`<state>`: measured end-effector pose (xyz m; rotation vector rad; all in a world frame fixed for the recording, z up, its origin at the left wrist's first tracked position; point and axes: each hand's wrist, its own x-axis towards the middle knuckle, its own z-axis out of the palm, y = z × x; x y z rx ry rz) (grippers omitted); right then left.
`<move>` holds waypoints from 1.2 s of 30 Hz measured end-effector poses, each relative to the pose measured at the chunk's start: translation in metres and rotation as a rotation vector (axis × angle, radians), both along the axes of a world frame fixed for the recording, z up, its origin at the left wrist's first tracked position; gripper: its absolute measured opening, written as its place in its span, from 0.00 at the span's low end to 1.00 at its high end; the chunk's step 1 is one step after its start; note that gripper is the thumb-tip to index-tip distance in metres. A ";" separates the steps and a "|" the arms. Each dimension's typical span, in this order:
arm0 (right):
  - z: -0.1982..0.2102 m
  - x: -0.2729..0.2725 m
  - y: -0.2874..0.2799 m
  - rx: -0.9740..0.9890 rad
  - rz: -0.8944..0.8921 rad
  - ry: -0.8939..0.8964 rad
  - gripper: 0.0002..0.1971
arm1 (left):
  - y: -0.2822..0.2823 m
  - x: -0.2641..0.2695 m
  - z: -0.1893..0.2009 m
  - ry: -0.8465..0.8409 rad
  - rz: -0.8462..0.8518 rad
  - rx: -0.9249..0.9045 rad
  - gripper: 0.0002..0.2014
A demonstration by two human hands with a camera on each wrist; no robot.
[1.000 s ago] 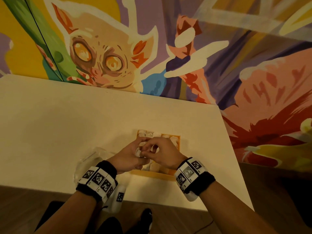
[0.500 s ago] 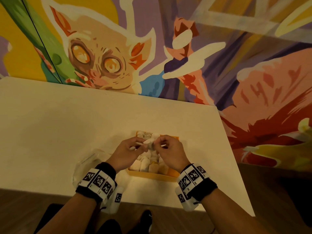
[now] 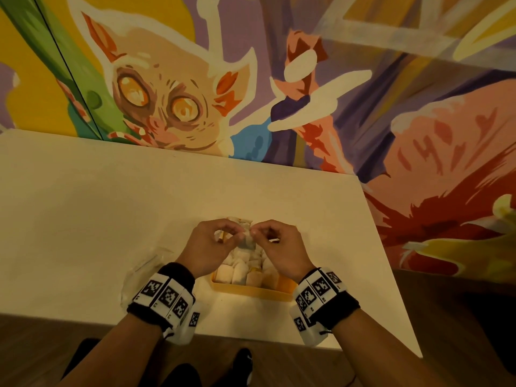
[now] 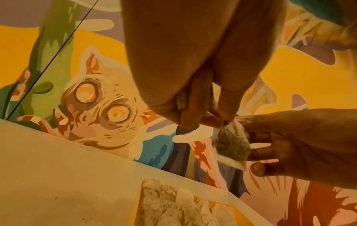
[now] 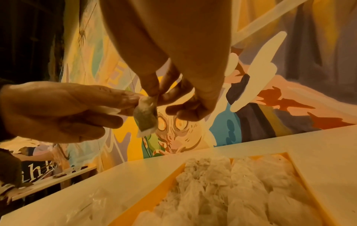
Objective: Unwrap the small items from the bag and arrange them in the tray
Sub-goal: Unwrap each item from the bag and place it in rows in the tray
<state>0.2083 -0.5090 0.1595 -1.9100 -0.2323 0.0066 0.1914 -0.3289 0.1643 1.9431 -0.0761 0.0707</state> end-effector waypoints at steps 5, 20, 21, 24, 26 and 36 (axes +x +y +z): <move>0.007 0.000 0.001 -0.090 -0.006 -0.015 0.05 | -0.001 0.003 0.001 0.026 0.016 0.010 0.02; 0.009 0.003 -0.001 -0.359 0.034 -0.093 0.04 | -0.003 0.005 0.003 -0.145 0.004 0.539 0.07; 0.010 0.003 -0.001 -0.350 0.021 -0.089 0.03 | -0.005 0.004 0.005 -0.137 0.007 0.560 0.08; 0.011 0.006 -0.002 -0.336 0.006 -0.079 0.03 | -0.006 0.005 0.006 -0.153 0.015 0.534 0.08; 0.009 0.007 -0.001 -0.331 0.029 -0.062 0.03 | -0.005 0.006 0.005 -0.149 -0.014 0.421 0.07; 0.015 0.007 -0.004 -0.106 0.054 0.032 0.04 | -0.008 0.005 0.008 -0.058 -0.049 0.280 0.01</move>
